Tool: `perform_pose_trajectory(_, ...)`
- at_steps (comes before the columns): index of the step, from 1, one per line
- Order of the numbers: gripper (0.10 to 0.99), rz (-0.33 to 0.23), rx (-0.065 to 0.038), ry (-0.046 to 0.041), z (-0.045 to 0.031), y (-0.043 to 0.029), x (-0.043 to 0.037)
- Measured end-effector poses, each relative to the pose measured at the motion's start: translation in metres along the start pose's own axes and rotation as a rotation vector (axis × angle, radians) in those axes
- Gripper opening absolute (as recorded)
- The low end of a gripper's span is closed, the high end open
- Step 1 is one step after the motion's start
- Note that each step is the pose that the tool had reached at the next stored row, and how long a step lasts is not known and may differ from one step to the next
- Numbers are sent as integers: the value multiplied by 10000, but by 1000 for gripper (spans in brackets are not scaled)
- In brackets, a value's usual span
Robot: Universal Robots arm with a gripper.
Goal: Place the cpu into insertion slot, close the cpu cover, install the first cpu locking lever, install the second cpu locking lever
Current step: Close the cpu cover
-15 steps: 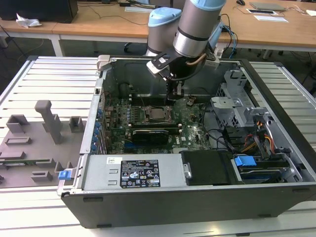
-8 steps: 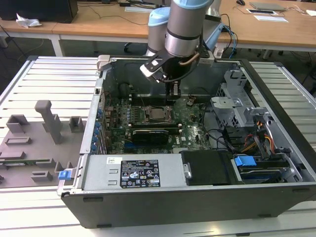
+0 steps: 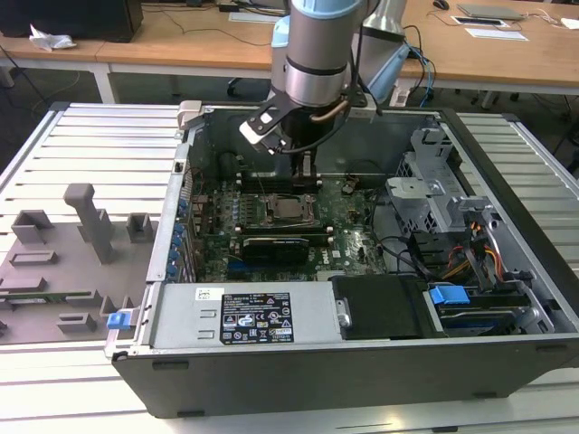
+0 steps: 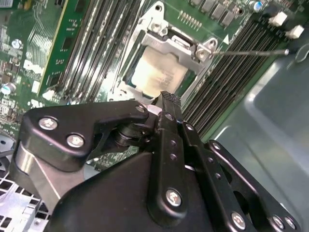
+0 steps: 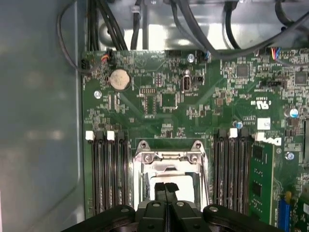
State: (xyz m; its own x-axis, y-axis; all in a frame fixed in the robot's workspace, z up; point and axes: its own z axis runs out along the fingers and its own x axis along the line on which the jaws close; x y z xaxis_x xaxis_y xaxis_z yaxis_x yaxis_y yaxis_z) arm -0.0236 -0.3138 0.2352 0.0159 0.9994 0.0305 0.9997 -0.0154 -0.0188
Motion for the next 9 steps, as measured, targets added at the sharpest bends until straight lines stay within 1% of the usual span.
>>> perform_pose_trajectory(5,106,-10,-72,5,40,-77,-13)
perform_pose_trajectory(9,106,-9,-75,0,86,-136,-31)
